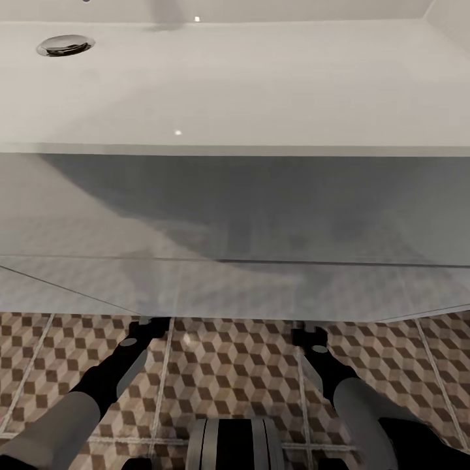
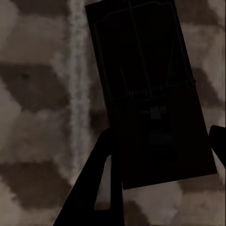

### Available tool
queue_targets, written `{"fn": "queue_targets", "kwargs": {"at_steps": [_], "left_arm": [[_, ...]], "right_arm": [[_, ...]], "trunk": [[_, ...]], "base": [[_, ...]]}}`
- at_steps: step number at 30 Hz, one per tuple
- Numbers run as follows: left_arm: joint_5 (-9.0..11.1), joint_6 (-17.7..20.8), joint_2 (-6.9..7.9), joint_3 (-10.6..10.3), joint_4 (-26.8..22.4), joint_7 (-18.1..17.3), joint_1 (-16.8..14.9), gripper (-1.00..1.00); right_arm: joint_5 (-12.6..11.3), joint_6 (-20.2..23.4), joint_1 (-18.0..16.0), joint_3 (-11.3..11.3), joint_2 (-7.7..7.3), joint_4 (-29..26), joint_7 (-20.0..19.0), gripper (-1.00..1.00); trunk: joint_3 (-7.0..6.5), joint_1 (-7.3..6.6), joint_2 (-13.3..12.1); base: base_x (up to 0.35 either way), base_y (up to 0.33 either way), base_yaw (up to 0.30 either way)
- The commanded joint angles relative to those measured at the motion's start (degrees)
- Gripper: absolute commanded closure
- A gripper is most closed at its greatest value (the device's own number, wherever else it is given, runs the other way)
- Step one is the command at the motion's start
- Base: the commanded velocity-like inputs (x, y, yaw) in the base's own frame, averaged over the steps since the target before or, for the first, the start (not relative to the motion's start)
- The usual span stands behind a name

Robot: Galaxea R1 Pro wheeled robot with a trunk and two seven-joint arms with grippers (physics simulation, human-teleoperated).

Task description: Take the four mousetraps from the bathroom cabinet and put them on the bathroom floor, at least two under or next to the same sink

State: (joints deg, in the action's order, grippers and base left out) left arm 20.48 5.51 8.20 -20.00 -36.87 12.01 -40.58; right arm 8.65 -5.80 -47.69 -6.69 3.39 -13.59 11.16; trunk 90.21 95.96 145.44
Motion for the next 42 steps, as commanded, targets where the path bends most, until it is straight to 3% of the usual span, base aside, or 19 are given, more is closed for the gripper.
{"fn": "queue_targets", "kwargs": {"at_steps": [1, 8, 23, 31, 42], "left_arm": [[0.4, 0.2, 0.15, -0.5, -0.1, 0.5, 0.0, 1.00], [0.5, 0.2, 0.40, -0.5, -0.1, 0.5, 0.0, 1.00], [0.4, 0.3, 0.40, -0.5, -0.1, 0.6, 0.0, 1.00], [0.4, 0.4, 0.39, -0.5, -0.1, 0.6, 0.0, 1.00], [0.5, 0.4, 0.42, -0.5, 0.0, 0.6, 0.0, 1.00]], "right_arm": [[0.5, -0.2, 0.0, -0.5, -0.24, 0.1, -0.2, 1.00], [0.2, -0.2, 0.0, -0.6, -1.55, 0.1, -2.3, 1.00], [0.4, -0.3, -0.1, -0.7, -1.38, 0.1, -2.7, 1.00], [0.5, -0.3, 0.0, -0.6, -1.29, 0.1, -2.7, 1.00], [0.5, -0.3, 0.0, -0.6, -1.29, 0.1, -2.7, 1.00]], "trunk": [[0.03, -0.01, 0.0], [0.03, -0.01, 0.0], [0.03, -0.01, 0.0], [1.80, 0.20, 0.1], [1.80, 0.20, 0.1]], "base": [[0.000, 0.000, 0.000], [0.000, 0.000, 0.000], [0.000, 0.000, 0.000], [0.000, 0.000, 0.000], [0.000, 0.000, 0.000]]}}
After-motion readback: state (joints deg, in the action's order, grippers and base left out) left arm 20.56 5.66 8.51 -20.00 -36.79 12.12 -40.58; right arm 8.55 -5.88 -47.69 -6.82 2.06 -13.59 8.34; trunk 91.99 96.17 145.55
